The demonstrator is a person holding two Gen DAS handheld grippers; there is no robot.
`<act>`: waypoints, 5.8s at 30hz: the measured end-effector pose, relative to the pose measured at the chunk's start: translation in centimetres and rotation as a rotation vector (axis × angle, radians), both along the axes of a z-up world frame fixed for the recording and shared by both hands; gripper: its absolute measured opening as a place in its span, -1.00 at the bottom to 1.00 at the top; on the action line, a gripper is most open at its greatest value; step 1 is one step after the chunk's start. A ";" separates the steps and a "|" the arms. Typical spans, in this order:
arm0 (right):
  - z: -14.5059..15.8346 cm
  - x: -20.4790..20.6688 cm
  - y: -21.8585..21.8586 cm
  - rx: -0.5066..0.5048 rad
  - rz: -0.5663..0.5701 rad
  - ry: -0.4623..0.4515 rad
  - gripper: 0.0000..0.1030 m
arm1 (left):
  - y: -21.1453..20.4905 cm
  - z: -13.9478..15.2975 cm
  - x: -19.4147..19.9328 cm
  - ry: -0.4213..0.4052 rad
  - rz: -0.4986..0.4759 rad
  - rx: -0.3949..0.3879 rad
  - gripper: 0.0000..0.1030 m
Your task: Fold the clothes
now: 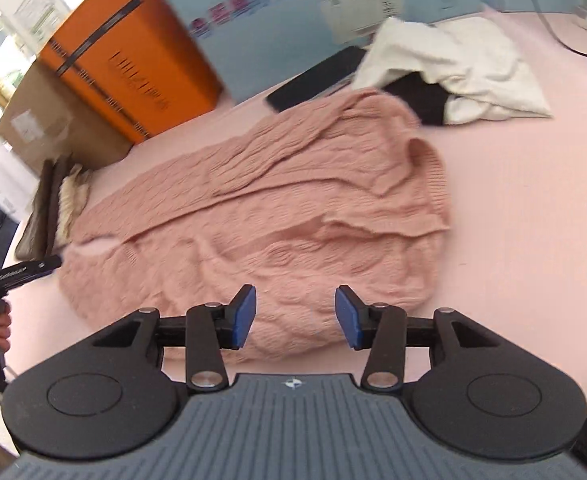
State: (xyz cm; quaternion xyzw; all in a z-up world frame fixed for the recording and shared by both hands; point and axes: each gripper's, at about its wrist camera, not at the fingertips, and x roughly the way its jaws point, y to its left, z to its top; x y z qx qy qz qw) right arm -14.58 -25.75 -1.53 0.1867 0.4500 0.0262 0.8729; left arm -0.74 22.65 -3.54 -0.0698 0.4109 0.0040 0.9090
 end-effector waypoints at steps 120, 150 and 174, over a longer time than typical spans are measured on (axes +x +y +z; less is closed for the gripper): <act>-3.2 -0.3 6.6 -0.507 0.288 0.134 0.47 | -16.7 -3.6 -10.2 -0.240 -1.020 0.419 0.98; -0.2 5.2 8.6 -0.468 0.494 -0.077 -0.65 | -10.4 -2.6 -6.2 -0.018 -0.728 0.298 0.90; -0.9 21.8 1.2 -0.087 0.473 0.119 -0.62 | -7.9 0.6 10.6 -0.071 -0.481 0.220 -0.49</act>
